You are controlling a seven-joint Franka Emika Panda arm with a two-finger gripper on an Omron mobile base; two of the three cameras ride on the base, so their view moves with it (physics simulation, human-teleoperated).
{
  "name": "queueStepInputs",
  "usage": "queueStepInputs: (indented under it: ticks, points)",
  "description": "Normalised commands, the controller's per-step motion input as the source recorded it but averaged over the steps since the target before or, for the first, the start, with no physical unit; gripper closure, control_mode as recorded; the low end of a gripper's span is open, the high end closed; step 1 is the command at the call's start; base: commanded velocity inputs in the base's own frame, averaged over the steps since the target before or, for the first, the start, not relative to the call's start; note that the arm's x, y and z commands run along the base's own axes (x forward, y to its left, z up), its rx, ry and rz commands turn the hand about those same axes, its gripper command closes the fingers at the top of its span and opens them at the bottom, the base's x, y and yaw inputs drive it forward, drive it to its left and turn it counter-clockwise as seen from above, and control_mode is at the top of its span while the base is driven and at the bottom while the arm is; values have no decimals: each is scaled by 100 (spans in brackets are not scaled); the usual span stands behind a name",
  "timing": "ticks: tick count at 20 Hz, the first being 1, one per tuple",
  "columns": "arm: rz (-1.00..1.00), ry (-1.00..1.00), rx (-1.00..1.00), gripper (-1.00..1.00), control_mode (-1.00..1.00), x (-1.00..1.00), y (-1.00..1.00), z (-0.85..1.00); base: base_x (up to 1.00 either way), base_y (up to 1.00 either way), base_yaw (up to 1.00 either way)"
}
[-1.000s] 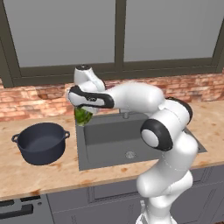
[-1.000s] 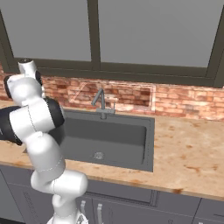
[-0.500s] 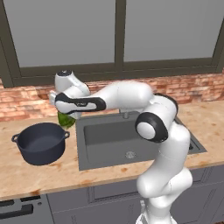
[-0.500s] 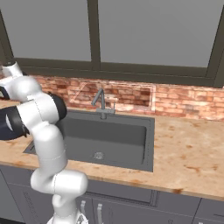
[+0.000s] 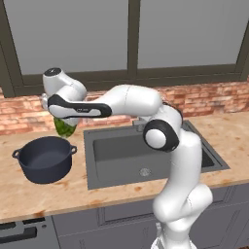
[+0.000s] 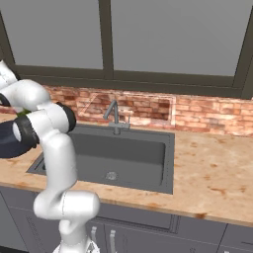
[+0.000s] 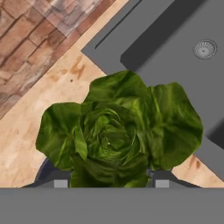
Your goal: Dump the lettuce from the pot into the sink. Then turn on the water and wash the lettuce. Then turn off the water and put the lettuce back in the pot.
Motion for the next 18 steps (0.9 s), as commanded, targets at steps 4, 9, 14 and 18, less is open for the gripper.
queueStepInputs:
  ticks: [4,9,14,18]
  points:
    - [0,-1,0,100,-100,0,3,0,0,0,0]
    - [-2,0,0,100,-100,-6,0,-3,0,0,0]
    - [-4,0,0,100,-100,-8,0,-14,0,0,0]
    - [-4,0,2,100,-100,-14,0,-16,0,0,0]
